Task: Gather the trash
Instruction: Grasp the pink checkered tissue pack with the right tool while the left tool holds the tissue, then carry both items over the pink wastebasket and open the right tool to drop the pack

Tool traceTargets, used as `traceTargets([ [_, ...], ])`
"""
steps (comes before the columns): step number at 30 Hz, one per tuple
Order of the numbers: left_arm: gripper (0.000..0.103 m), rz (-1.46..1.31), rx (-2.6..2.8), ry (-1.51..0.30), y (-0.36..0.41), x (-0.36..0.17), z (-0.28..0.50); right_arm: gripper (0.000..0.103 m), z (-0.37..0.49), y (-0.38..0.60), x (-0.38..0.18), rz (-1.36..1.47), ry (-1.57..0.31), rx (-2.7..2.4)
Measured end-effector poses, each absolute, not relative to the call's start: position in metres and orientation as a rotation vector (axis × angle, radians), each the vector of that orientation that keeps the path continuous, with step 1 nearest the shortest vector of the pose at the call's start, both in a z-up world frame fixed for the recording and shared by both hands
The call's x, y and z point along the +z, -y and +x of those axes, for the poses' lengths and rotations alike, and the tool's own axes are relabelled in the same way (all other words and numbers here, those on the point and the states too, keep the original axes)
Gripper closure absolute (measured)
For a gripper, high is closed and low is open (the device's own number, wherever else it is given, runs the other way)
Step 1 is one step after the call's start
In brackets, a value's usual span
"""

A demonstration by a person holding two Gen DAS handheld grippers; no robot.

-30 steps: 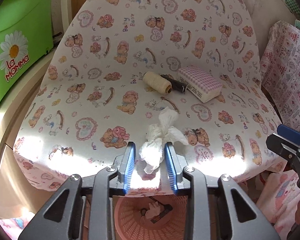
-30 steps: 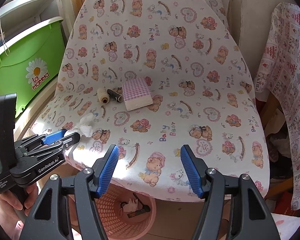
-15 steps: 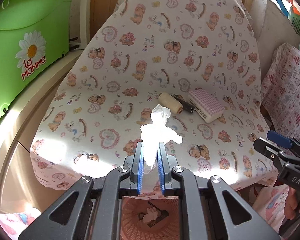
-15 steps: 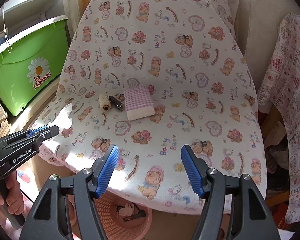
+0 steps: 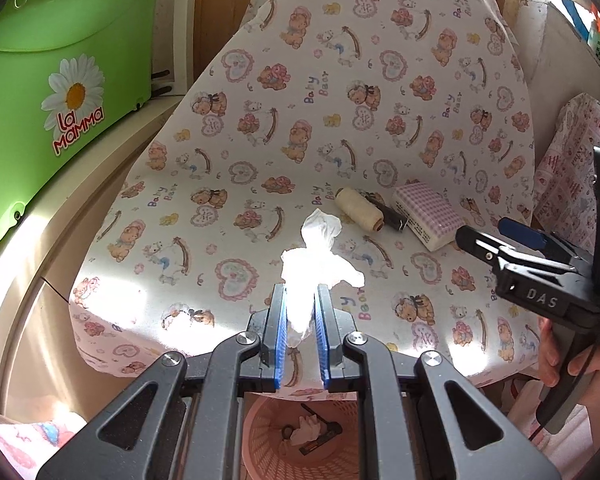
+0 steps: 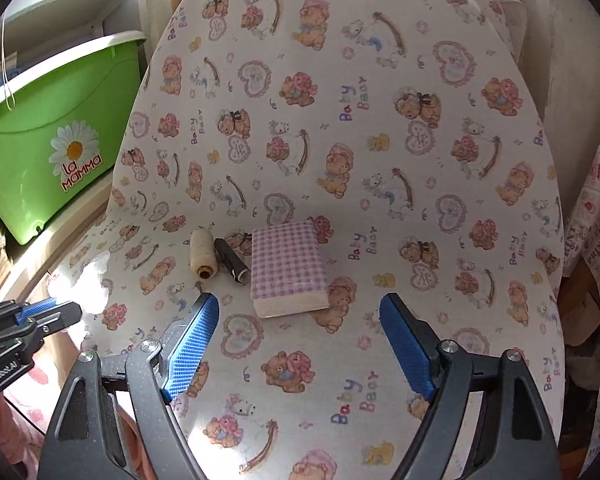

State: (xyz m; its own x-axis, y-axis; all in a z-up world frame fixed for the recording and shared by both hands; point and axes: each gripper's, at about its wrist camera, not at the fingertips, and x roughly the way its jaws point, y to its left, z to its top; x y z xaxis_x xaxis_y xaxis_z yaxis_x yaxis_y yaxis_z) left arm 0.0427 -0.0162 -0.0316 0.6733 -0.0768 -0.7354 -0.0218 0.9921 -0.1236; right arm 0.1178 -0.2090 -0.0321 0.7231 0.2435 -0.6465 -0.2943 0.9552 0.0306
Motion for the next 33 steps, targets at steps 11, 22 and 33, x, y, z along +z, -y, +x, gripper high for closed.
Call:
traceTargets([
  [11,0.090,-0.132,-0.035,-0.833,0.015,-0.032,0.045,0.025,0.139,0.200,-0.045,-0.065,-0.706,0.279],
  [22,0.090,-0.160,-0.021,-0.839,0.007,-0.032,0.043,0.051,0.136,0.197,-0.058,-0.078,-0.722,0.313],
  [33,0.090,-0.152,-0.019,-0.790,0.006,-0.015,0.034,0.051,0.085,0.199,-0.015,0.005,-0.663,0.337],
])
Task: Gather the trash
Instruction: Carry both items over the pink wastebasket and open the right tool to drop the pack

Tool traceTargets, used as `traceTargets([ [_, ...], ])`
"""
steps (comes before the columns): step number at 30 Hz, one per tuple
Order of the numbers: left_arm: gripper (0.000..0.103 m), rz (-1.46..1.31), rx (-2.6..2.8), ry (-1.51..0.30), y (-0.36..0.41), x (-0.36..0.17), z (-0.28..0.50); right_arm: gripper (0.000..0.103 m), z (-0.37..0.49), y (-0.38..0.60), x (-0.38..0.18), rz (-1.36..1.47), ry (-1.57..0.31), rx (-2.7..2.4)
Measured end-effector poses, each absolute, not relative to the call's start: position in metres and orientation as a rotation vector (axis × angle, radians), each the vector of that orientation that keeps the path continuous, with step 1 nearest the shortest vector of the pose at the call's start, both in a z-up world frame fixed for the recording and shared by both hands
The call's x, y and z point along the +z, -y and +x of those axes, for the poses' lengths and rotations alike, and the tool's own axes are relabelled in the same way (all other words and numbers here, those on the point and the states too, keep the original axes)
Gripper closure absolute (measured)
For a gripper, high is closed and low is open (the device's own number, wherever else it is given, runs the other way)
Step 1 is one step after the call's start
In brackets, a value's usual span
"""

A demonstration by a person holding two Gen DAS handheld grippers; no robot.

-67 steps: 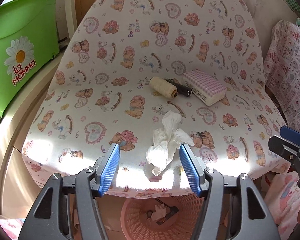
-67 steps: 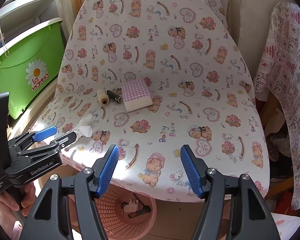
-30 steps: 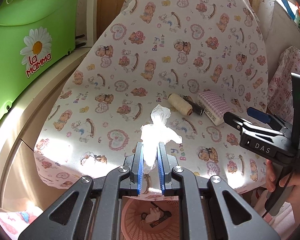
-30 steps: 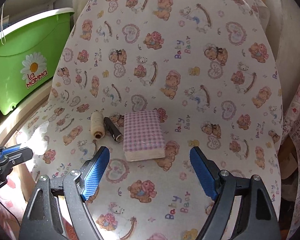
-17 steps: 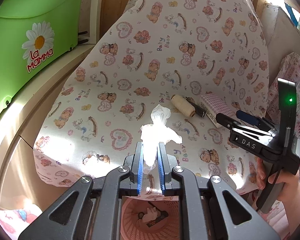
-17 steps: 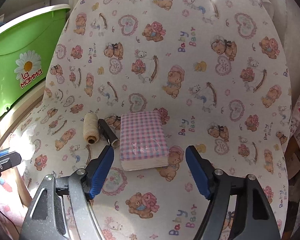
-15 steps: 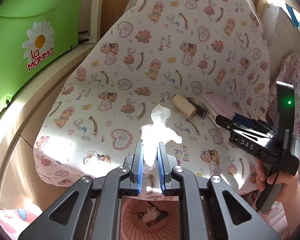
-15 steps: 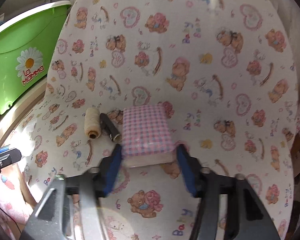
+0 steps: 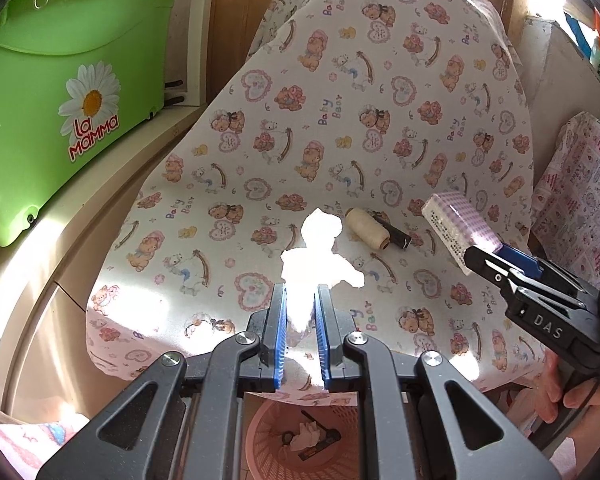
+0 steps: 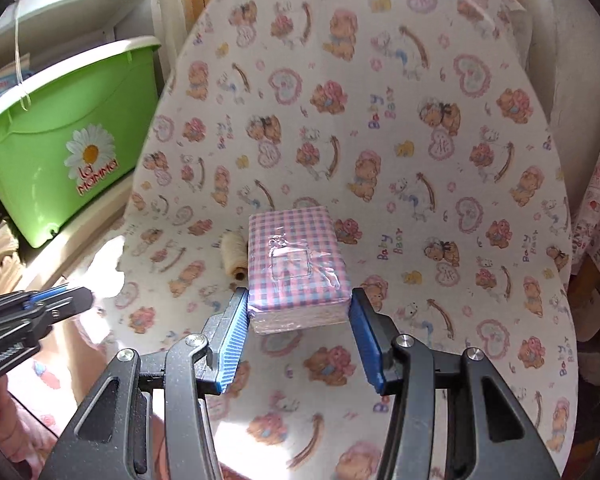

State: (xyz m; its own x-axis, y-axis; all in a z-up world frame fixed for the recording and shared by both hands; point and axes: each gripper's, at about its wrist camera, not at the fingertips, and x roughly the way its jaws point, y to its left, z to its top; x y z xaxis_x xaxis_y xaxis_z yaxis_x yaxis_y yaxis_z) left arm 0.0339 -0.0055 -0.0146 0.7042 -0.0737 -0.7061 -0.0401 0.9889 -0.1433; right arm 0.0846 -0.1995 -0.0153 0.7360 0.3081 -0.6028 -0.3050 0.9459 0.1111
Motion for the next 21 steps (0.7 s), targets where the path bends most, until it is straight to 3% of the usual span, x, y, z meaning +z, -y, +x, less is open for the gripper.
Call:
traceTargets([
  [9,0.090,-0.183,-0.040,-0.789,-0.001,-0.003,0.018,0.051,0.037,0.193,0.012,-0.045,-0.619,0.372],
  [21,0.090,-0.186,-0.105,-0.844,0.013,-0.011,-0.015,0.051,-0.017,0.200,-0.004,0.064,-0.732,0.423],
])
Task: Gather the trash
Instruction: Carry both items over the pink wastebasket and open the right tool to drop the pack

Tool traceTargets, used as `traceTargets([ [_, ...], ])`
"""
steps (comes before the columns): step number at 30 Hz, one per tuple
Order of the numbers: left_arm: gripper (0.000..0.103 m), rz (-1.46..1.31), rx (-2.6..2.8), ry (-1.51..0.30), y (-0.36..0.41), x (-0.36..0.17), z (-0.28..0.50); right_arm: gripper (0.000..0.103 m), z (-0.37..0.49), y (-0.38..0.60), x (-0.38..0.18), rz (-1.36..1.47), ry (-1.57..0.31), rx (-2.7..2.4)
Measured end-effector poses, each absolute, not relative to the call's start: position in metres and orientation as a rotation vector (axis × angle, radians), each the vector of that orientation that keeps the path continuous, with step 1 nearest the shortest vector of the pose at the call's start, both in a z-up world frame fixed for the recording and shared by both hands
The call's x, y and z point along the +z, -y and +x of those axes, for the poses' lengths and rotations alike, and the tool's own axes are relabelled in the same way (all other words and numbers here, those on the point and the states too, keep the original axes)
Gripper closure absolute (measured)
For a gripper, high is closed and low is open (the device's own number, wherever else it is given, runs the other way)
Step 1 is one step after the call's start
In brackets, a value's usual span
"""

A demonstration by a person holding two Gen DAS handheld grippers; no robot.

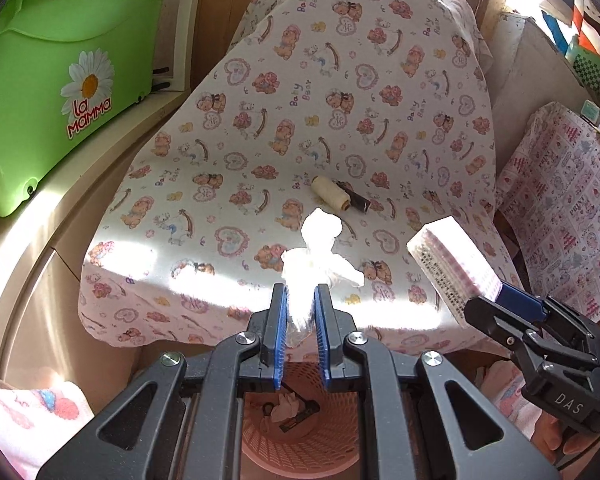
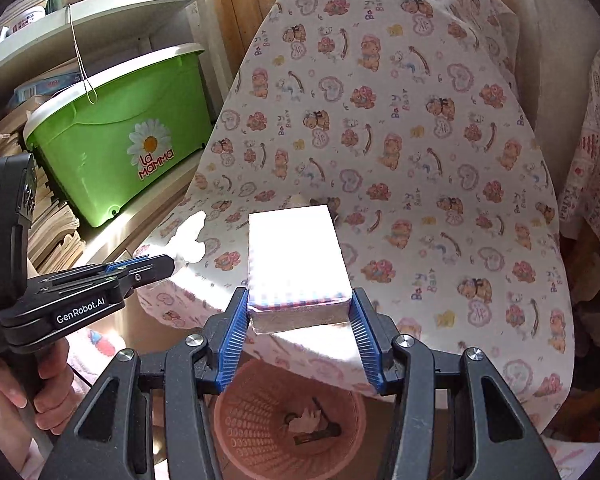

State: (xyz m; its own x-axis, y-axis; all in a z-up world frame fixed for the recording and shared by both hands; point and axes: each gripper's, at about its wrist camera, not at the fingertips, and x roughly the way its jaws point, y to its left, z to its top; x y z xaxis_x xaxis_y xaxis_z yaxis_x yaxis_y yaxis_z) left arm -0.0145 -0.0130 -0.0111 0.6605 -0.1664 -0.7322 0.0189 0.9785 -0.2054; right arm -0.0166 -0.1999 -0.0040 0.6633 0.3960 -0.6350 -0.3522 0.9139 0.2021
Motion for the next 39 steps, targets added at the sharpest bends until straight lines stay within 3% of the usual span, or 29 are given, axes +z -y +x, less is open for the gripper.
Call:
traceTargets([
  [8,0.090,-0.277,-0.141,-1.062,0.007,-0.052,-0.024,0.050,-0.038,0.196,-0.026,0.083,-0.845,0.462],
  [18,0.090,-0.206,-0.148,-1.210,0.027,-0.082,-0.021,0.050,-0.033,0.184,-0.071,0.045,-1.031,0.449],
  [30,0.090,-0.214,-0.070,-1.413,0.028,-0.145,-0.001,0.050,-0.014,0.179,-0.155,0.126,-1.339,0.408],
  [39,0.090,-0.205,-0.047,-1.542,0.036,-0.194,0.006,0.050,-0.003,0.170,-0.211,0.041,-1.432,0.311],
])
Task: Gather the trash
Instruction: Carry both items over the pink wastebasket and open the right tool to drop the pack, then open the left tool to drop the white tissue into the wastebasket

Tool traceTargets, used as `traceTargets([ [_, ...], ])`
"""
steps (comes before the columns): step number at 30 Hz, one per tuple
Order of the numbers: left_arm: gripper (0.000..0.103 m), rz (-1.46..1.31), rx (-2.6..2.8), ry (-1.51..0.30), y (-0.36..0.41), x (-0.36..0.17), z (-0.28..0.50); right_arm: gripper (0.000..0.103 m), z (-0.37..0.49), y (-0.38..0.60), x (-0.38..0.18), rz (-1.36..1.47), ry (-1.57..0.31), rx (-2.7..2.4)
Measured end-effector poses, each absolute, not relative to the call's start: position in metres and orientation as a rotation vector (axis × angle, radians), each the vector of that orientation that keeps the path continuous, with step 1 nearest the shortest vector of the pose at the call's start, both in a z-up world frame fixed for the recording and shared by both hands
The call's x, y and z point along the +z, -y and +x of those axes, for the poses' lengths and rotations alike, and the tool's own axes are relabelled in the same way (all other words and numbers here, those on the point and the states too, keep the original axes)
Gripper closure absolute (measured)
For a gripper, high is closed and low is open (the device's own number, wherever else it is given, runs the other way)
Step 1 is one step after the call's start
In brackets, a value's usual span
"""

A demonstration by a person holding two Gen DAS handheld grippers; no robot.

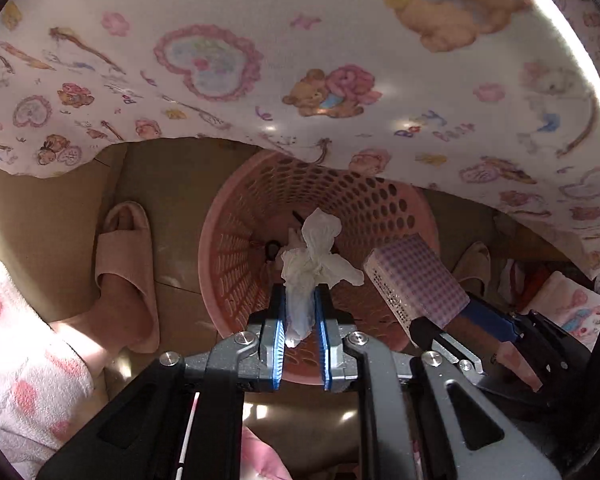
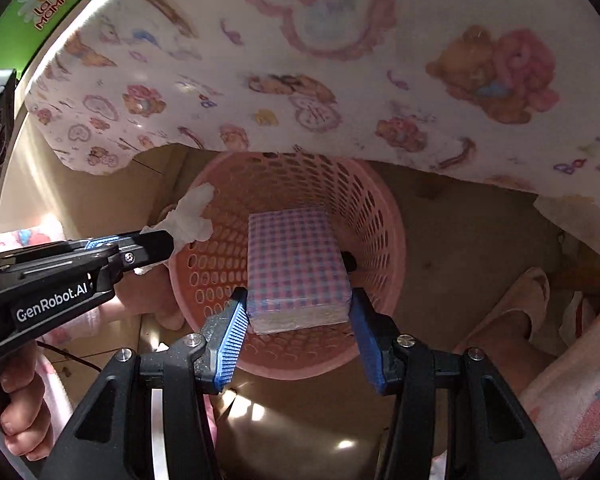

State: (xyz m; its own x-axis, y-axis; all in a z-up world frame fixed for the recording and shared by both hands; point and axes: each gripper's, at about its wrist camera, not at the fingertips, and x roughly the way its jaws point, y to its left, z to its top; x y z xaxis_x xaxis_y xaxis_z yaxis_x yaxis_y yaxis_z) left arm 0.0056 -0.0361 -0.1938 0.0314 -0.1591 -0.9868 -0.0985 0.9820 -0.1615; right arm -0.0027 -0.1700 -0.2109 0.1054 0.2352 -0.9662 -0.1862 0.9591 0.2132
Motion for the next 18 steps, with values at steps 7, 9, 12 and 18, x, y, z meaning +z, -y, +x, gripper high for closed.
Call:
traceTargets([
  [7,0.089,-0.136,-0.040,-1.616,0.045,-0.232,0.008,0.050,0.001,0.165,-0.249,0.022,-1.531,0.294],
  [9,0.088,-0.084,-0.015,-1.633,0.048,-0.241,0.008,0.051,0.003,0.165,-0.257,0.053,-1.559,0.286],
  [12,0.088,-0.049,0.002,-1.663,0.049,-0.252,0.004,0.051,0.002,0.168,-0.262,0.080,-1.574,0.282],
  [18,0.084,-0.070,0.020,-1.708,0.044,-0.263,0.004,0.051,0.003,0.165,-0.260,0.068,-1.561,0.283],
])
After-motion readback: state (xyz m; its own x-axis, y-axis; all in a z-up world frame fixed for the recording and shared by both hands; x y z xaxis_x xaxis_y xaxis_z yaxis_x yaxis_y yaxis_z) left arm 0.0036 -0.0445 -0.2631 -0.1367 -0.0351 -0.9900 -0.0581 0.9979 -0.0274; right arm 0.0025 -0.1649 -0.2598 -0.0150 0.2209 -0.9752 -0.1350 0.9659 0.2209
